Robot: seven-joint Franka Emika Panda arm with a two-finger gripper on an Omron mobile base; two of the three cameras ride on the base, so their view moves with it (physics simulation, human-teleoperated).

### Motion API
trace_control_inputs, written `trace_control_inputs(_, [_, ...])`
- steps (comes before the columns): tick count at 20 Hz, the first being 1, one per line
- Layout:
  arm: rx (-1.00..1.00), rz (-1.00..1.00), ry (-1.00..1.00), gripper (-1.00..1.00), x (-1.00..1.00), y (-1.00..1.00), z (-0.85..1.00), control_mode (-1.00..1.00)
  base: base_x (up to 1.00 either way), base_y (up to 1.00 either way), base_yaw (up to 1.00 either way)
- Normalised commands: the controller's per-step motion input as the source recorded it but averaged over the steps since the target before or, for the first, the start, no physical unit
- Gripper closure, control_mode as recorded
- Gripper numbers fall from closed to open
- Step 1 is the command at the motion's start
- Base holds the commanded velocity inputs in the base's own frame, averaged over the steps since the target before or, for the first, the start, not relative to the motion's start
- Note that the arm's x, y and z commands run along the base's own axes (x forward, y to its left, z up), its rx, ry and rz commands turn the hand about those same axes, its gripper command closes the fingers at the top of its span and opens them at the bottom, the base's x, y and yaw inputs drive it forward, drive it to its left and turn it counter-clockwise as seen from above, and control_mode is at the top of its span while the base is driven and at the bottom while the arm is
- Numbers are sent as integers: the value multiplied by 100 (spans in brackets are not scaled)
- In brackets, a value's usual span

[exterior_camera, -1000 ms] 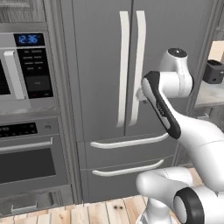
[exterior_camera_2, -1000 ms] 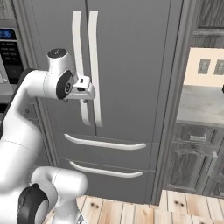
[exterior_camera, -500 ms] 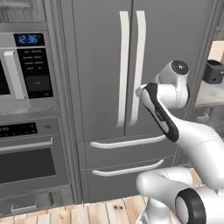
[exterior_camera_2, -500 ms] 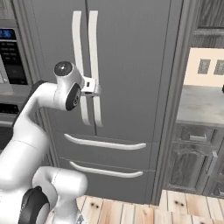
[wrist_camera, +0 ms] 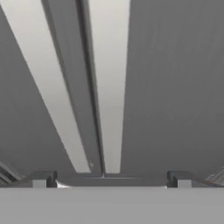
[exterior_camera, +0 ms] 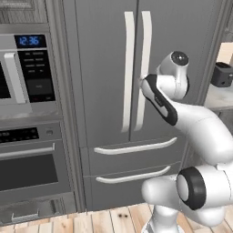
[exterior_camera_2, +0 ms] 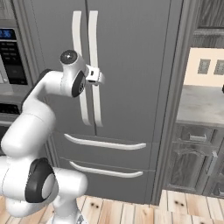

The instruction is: Gather the lemon and sweet potato from the fridge and place them on a tray on the dining counter. Then gather the fishs from the fridge and place them on the other tray.

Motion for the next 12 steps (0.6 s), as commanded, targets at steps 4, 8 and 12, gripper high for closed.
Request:
trace_control_inputs(4, [-2, -1, -6, -100, 40, 5, 9, -100, 0, 0, 0])
trace_control_inputs(8, [-4, 0, -13, -100, 38, 7, 0, -100, 0, 0, 0])
trace_control_inputs(12, [-2, 0, -8, -100, 46, 0, 1, -100, 0, 0, 0])
